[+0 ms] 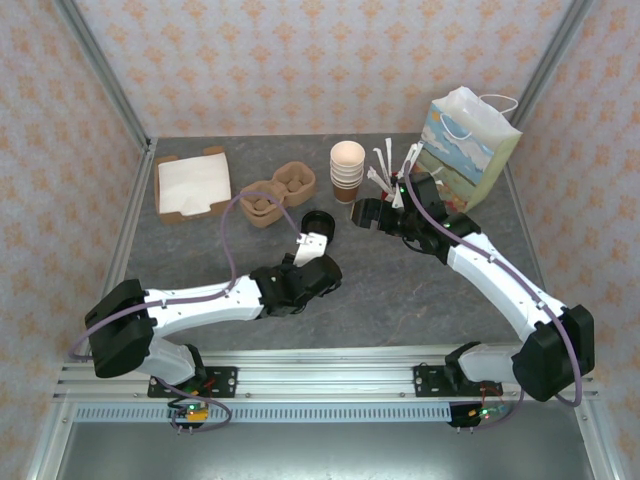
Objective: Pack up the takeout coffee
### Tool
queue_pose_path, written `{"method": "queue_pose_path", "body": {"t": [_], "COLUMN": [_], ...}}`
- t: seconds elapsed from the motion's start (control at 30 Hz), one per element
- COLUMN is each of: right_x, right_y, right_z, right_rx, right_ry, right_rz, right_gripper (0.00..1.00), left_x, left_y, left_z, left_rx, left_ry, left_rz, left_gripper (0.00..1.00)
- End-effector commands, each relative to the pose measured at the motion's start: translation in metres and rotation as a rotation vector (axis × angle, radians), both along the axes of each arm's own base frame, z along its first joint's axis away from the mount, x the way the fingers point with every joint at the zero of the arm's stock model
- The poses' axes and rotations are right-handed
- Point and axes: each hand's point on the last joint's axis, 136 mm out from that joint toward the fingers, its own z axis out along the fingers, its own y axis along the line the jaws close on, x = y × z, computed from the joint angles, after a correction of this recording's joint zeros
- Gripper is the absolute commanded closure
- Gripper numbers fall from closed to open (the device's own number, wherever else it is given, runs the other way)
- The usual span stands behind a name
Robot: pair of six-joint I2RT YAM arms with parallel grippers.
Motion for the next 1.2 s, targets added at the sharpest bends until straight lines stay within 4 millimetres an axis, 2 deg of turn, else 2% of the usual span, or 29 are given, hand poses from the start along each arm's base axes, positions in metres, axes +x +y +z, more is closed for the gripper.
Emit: {"method": "queue_pose_path", "body": {"t": [0.0, 0.1, 0.3, 0.47, 0.63, 1.17], "right_x": [0.002, 0.003, 0.002, 0.001, 0.001, 0.006], "right_y": [0.004, 0.006, 0.006, 0.004, 0.004, 0.009], "right_z": [0.004, 0.004, 0.008, 0.011, 0.013, 0.014], "right_rx": [0.03, 0.043, 0.049, 0.047, 0.041, 0.048], "right_ry": [-0.002, 0.001, -0.003, -0.009, -0.01, -0.007], "right_rz": [0.0, 0.0, 0.001, 0.0, 0.002, 0.012], "right_gripper": [0.02, 0.02, 0.02, 0.02, 0.02, 0.02], "left_x": [-0.067, -0.061, -0.046, -0.034, -0.026, -0.009], "left_y": [0.092, 0.086, 0.05, 0.039, 0.032, 0.019], "left_z": [-0.089, -0.082, -0.057, -0.044, -0.027, 0.007], "left_rx": [0.431, 0.432, 0.245, 0.164, 0.108, 0.051], "left_ry": [0.351, 0.336, 0.293, 0.267, 0.239, 0.196], "left_rz": [-0.003, -0.007, -0.025, -0.006, 0.003, -0.003], "left_gripper": [0.47, 0.47, 0.46, 0.43, 0.38, 0.23]}}
